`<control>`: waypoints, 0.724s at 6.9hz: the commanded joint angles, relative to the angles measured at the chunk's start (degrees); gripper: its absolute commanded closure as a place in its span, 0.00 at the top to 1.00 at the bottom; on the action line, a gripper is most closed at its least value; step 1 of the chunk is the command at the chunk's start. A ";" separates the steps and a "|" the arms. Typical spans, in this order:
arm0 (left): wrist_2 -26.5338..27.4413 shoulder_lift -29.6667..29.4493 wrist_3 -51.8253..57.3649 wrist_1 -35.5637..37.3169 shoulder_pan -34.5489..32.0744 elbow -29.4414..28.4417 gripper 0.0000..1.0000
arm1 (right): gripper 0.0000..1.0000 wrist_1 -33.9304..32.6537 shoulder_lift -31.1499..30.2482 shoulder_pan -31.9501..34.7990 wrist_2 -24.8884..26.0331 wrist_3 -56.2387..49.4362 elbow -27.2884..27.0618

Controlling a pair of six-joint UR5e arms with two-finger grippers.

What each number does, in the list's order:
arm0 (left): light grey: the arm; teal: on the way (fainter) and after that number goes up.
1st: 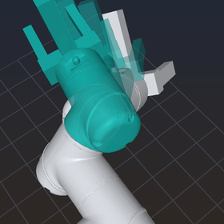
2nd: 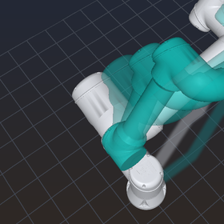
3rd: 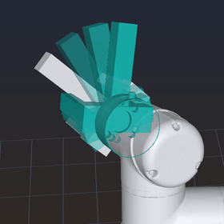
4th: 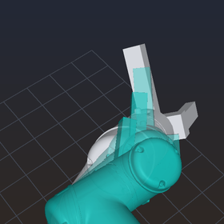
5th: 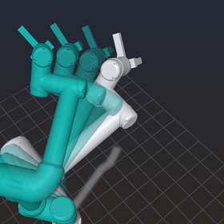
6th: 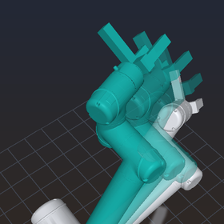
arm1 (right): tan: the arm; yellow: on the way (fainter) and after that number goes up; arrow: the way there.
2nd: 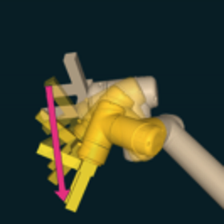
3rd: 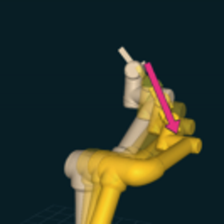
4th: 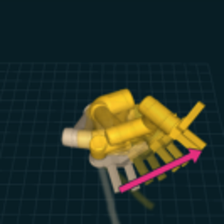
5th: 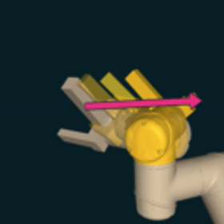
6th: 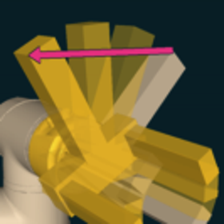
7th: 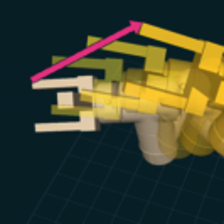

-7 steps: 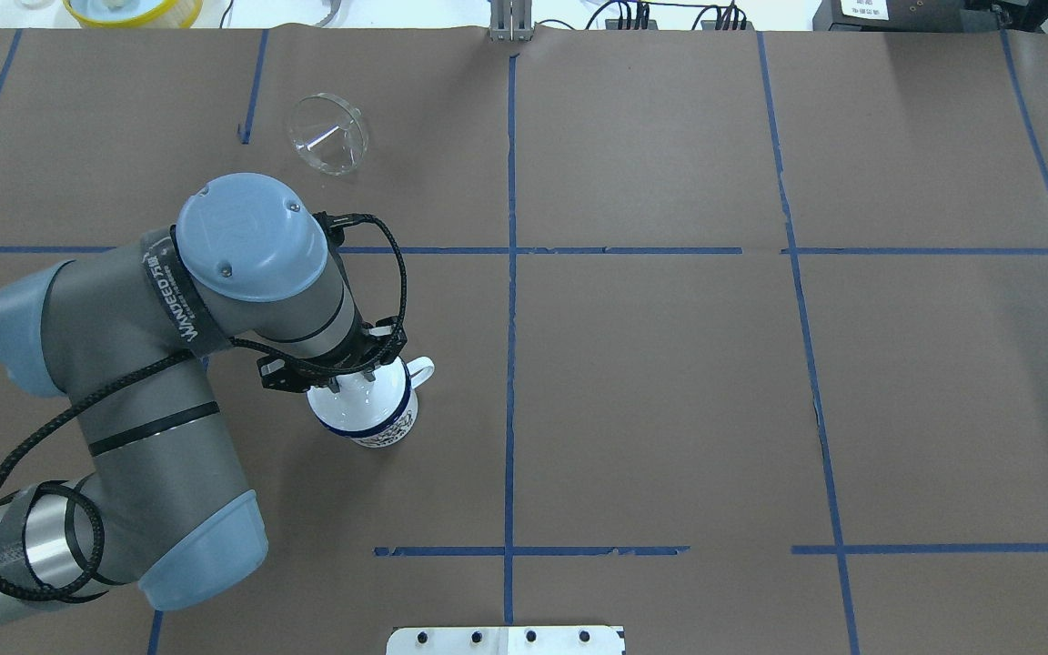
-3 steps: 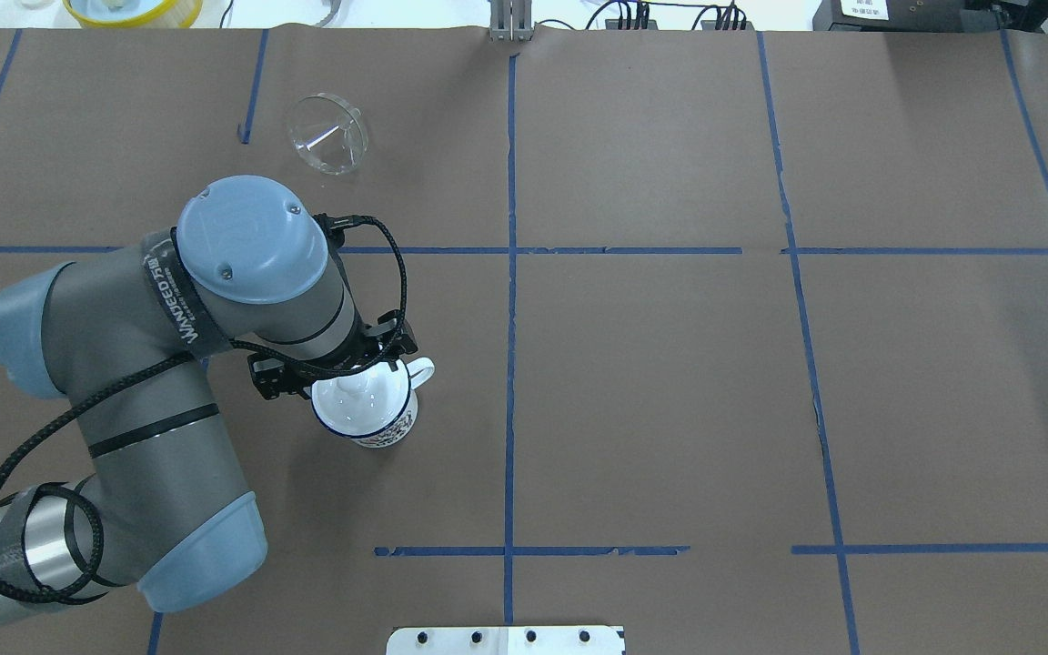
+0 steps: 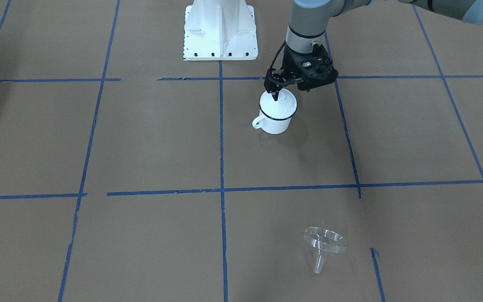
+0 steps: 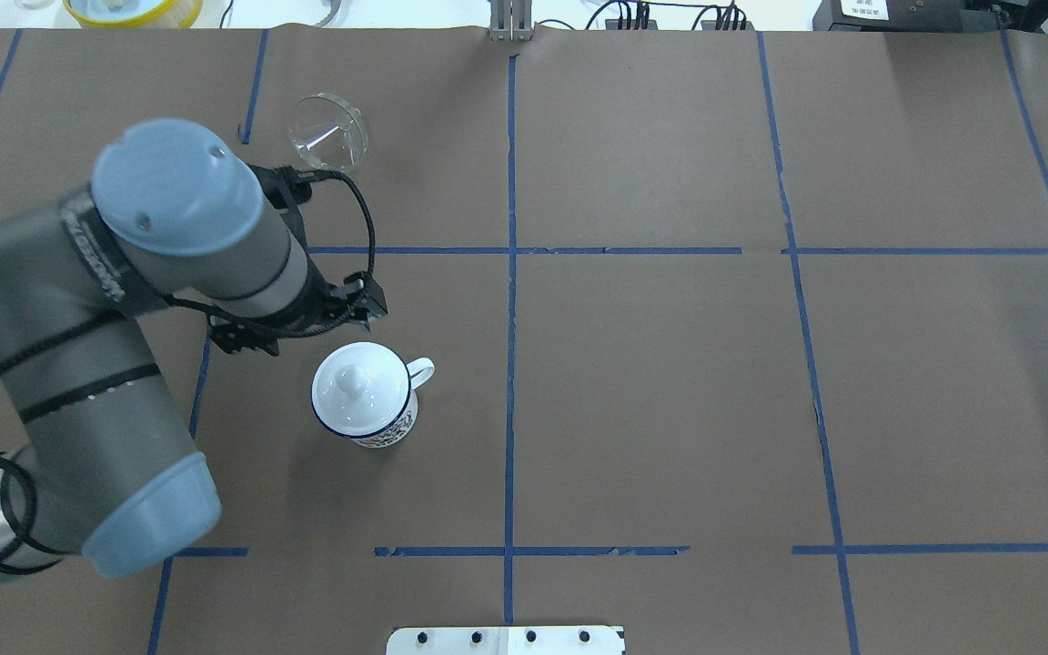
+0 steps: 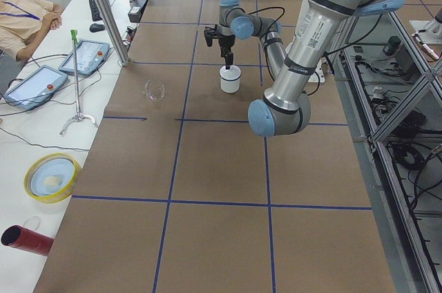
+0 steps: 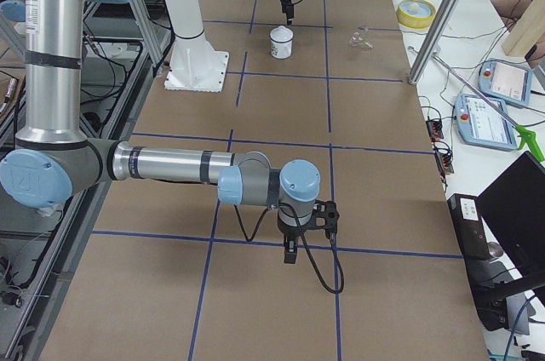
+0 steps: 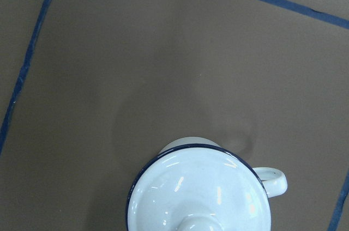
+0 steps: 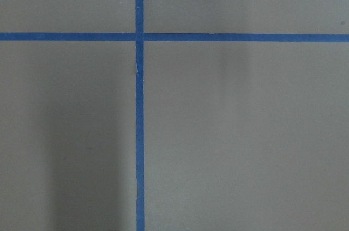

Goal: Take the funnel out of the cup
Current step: 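Open the left gripper and raise it away from the lidded mug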

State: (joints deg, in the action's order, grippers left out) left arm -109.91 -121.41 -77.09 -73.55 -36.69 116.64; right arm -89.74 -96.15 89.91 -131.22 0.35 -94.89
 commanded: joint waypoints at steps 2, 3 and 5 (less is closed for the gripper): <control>-7.74 4.32 22.44 -0.45 -15.90 0.70 1.00 | 1.00 0.00 0.00 0.00 0.00 0.00 -0.03; -9.95 6.86 30.16 -0.45 -20.91 0.52 1.00 | 1.00 0.00 0.00 0.00 0.00 0.00 -0.03; -13.98 12.32 48.69 -0.63 -32.86 -2.88 1.00 | 1.00 0.00 0.00 0.00 0.00 0.00 -0.03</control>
State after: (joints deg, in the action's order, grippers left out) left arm -120.77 -112.18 -39.72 -74.08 -62.25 116.08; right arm -89.74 -96.15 89.91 -131.22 0.35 -94.92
